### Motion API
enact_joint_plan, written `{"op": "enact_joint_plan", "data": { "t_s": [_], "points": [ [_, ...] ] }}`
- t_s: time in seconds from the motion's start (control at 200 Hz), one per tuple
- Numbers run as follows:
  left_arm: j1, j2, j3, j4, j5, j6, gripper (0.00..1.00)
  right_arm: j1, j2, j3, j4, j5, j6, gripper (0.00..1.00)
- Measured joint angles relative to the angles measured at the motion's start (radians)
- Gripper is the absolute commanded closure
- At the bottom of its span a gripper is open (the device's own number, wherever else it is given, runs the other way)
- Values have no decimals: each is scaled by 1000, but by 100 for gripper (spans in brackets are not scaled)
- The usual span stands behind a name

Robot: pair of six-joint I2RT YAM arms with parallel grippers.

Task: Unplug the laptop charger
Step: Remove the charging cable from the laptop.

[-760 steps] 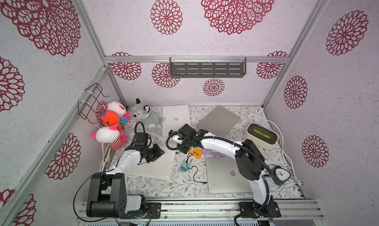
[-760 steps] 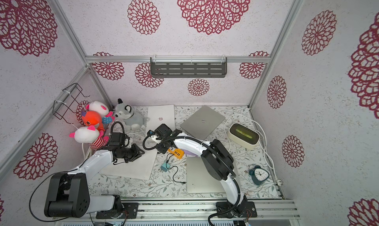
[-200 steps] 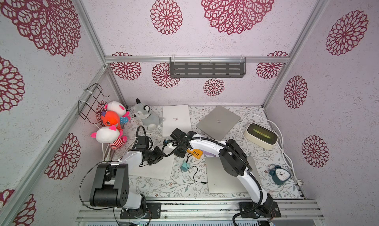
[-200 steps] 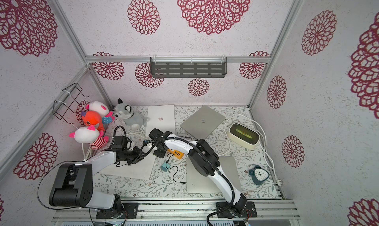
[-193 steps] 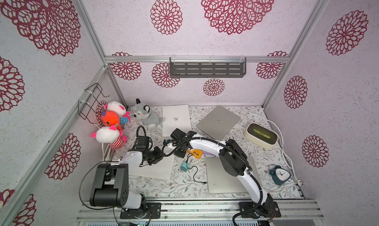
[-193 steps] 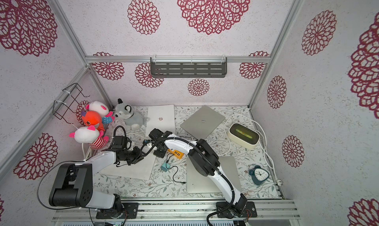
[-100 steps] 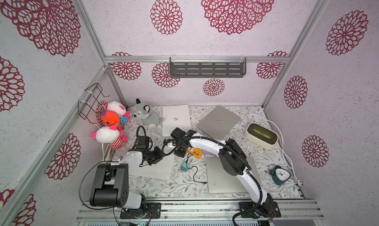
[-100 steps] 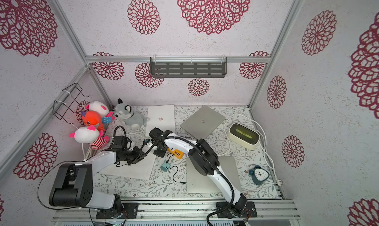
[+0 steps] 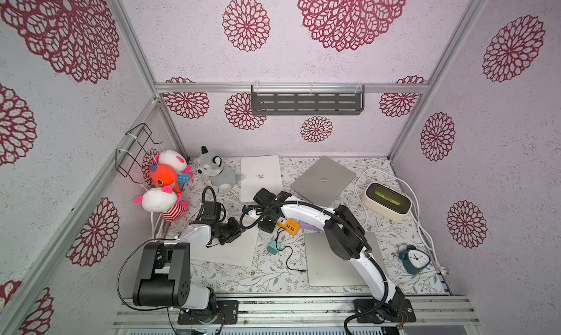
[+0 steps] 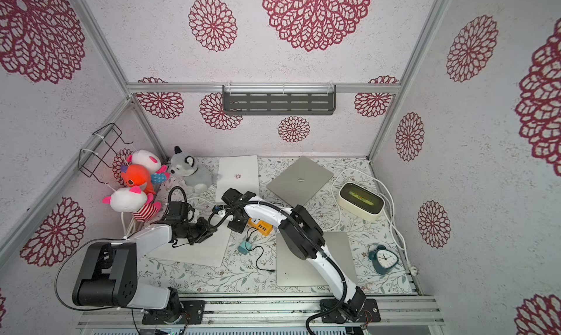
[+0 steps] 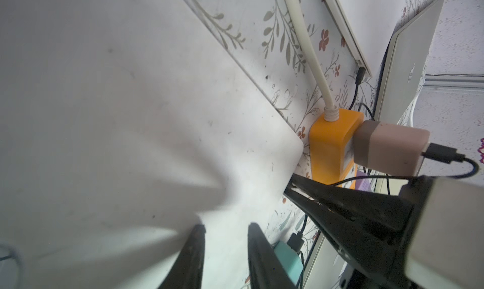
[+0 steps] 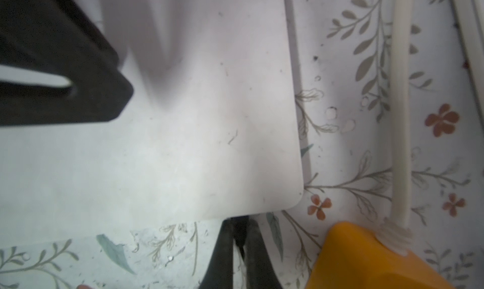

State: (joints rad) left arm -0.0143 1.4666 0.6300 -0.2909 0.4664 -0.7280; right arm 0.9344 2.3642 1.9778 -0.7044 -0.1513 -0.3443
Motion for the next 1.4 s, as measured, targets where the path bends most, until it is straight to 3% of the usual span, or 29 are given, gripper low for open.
{"op": "enact_joint_plan", "data": {
  "t_s": [0.42, 1.401],
  "points": [
    [0, 0, 0, 0, 0, -2, 68, 13, 3, 10, -13, 72, -36, 91],
    [0, 0, -3, 3, 1, -2, 68, 10, 14, 24, -28, 40, -5, 93]
  ]
}}
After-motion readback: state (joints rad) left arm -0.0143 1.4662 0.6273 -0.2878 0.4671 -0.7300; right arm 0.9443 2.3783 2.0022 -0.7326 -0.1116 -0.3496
